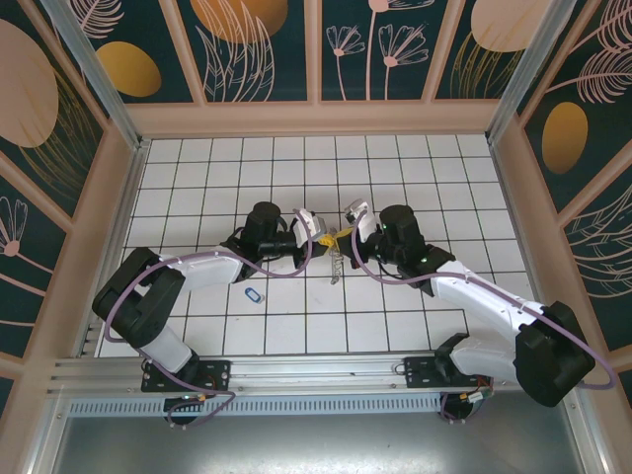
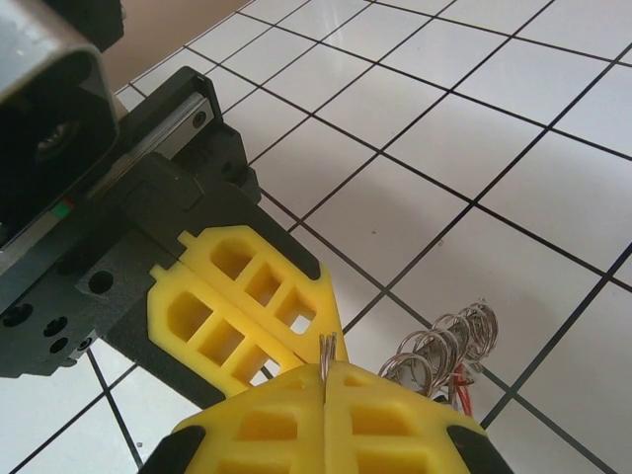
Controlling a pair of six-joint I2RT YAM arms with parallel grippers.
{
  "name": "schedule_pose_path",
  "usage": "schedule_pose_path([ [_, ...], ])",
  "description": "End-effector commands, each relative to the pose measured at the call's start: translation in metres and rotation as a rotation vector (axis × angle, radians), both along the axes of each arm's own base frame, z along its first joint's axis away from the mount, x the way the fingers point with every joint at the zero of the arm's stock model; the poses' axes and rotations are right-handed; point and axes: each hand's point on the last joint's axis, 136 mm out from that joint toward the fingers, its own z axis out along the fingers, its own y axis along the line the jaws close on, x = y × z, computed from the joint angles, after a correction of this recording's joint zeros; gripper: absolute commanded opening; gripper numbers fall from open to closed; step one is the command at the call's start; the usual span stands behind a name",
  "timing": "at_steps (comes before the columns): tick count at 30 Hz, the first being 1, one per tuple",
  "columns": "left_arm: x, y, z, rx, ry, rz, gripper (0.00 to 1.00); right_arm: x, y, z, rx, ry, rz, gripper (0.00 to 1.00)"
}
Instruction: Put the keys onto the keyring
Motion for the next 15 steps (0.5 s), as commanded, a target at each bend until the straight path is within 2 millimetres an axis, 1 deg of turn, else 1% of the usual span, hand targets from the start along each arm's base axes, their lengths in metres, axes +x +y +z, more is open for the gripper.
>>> schedule_pose_path([
  [1,0.006,0.002,0.001,0.009,-0.024,0.017,0.0,0.003,0.002,0.019,0.025,-0.039,-0.011,0.0],
  [5,0.007,0.002,0.004,-0.012,-0.043,0.026,0.0,0.01,-0.015,0.003,0.0,0.027,-0.101,0.0],
  [10,0.004,0.002,0.013,-0.059,-0.084,0.022,0.0,0.013,-0.031,-0.019,-0.032,0.11,-0.156,0.0],
  [12,0.005,0.002,0.012,-0.057,-0.085,0.014,0.0,0.014,-0.032,-0.022,-0.031,0.127,-0.159,0.0],
  [15,0.003,0.001,0.02,-0.099,-0.11,0.008,0.0,0.014,-0.029,-0.025,-0.029,0.14,-0.137,0.0],
])
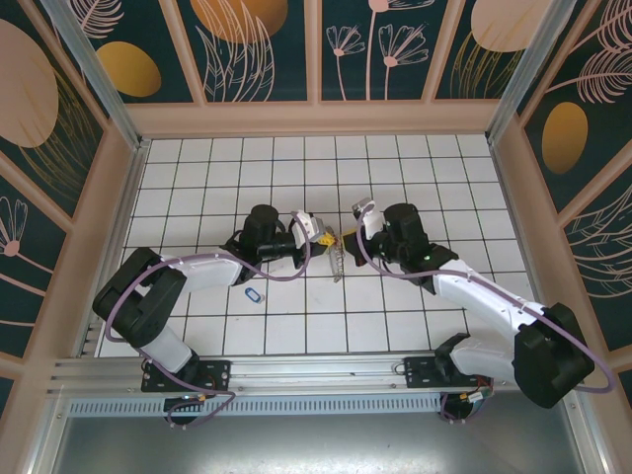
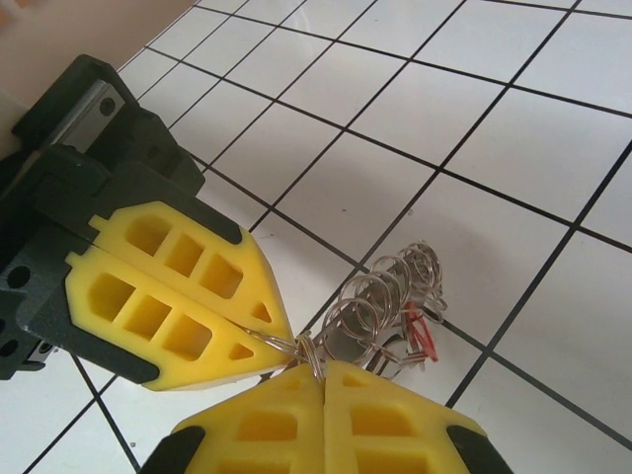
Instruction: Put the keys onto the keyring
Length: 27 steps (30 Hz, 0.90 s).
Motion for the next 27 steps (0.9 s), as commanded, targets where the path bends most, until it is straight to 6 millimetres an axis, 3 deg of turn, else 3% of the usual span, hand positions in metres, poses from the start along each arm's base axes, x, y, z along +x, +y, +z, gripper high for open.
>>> schedule_pose_path([
  [1,0.0,-0.001,0.02,-0.089,-0.073,-0.014,0.0,0.004,-0.01,-0.016,-0.028,0.057,-0.044,0.0],
  [10,-0.003,0.0,0.045,-0.279,-0.143,-0.005,0.0,0.001,-0.004,-0.029,-0.008,0.129,-0.006,0.0],
  [15,-0.007,0.0,0.053,-0.316,-0.166,-0.03,0.0,0.007,-0.012,-0.04,0.004,0.199,-0.019,0.0],
  [18,-0.008,-0.002,0.04,-0.3,-0.147,-0.044,0.0,0.005,-0.009,-0.042,0.011,0.21,-0.002,0.0],
  [27,-0.003,0.001,0.027,-0.353,-0.087,0.004,0.0,-0.005,0.002,-0.019,0.103,0.165,0.076,0.0],
])
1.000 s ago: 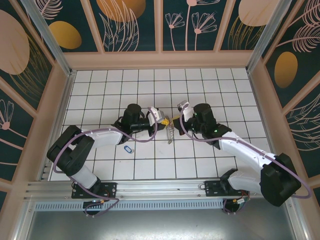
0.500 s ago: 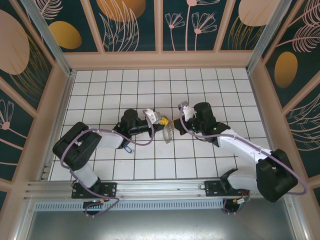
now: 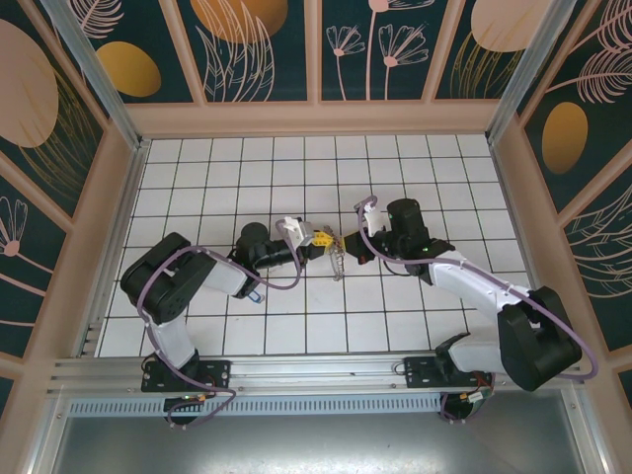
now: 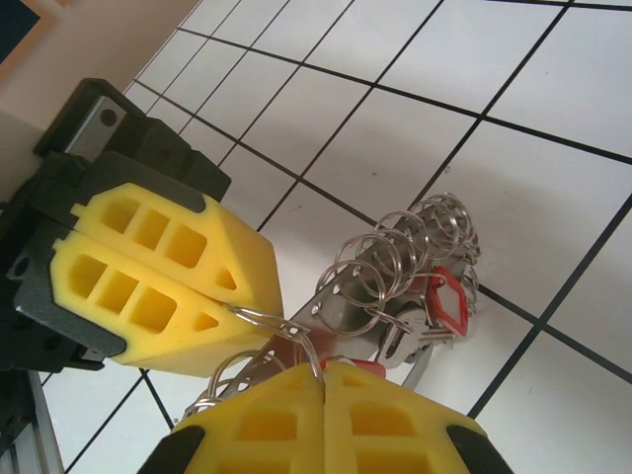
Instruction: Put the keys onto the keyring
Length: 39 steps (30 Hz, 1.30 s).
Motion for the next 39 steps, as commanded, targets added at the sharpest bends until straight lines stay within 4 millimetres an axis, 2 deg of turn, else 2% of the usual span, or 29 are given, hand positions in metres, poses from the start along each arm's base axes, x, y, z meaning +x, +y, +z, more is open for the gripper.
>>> schedule_pose_path([
  [1,-0.001,0.0,0.03,-0.11,-0.07,-0.002,0.0,-0.006,-0.001,0.004,0.024,0.0,0.009,0.0],
  [9,0.002,0.003,0.006,-0.018,-0.04,0.024,0.02,-0.005,0.002,0.03,0.055,-0.076,0.018,0.0],
  [14,0.003,0.004,0.0,0.014,-0.03,0.033,0.06,-0.006,0.004,0.034,0.053,-0.089,0.027,0.0],
  [19,0.004,0.004,-0.002,0.025,-0.017,0.036,0.16,-0.008,0.009,0.037,0.046,-0.098,0.043,0.0],
  [27,0.006,-0.001,0.007,0.061,-0.035,0.02,0.26,-0.005,0.011,0.038,0.025,-0.107,0.047,0.0],
  [35,0.005,-0.004,-0.004,0.155,-0.027,-0.018,0.25,-0.008,0.018,0.037,0.003,-0.109,0.068,0.0],
  [39,0.004,-0.005,-0.014,0.215,-0.024,-0.046,0.2,-0.008,0.02,0.037,0.0,-0.112,0.069,0.0],
])
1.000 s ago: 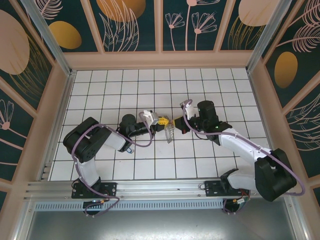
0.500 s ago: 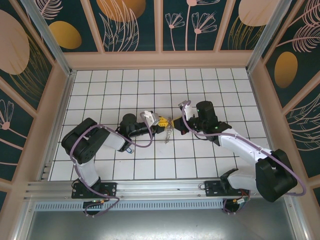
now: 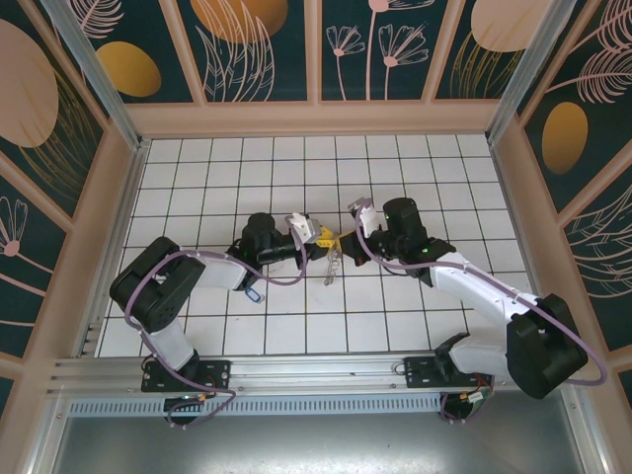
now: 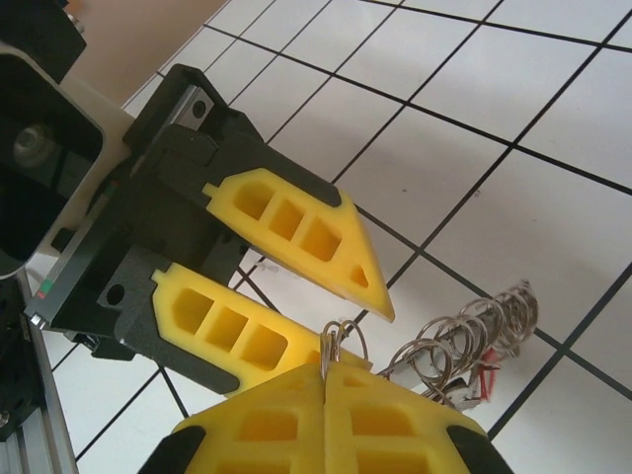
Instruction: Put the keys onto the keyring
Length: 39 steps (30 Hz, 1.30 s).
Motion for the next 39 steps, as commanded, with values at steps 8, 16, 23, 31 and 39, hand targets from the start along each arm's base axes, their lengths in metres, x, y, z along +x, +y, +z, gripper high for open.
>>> schedule_pose_path([
  [8,-0.005,0.004,-0.007,0.089,-0.021,-0.029,0.04,0.005,0.007,0.021,0.013,-0.064,0.008,0.0],
  [16,-0.005,0.005,-0.001,0.051,-0.046,-0.013,0.0,0.009,-0.005,0.011,-0.039,-0.063,-0.056,0.0],
  [23,-0.009,0.005,0.017,-0.047,-0.081,-0.014,0.0,0.016,-0.023,-0.014,-0.104,-0.012,-0.139,0.0],
  [31,-0.014,0.002,0.024,-0.081,-0.106,-0.052,0.0,0.016,-0.02,-0.027,-0.108,0.042,-0.127,0.0],
  [39,-0.011,0.001,0.022,-0.126,-0.092,-0.044,0.0,0.022,-0.024,-0.032,-0.092,0.099,-0.149,0.0],
])
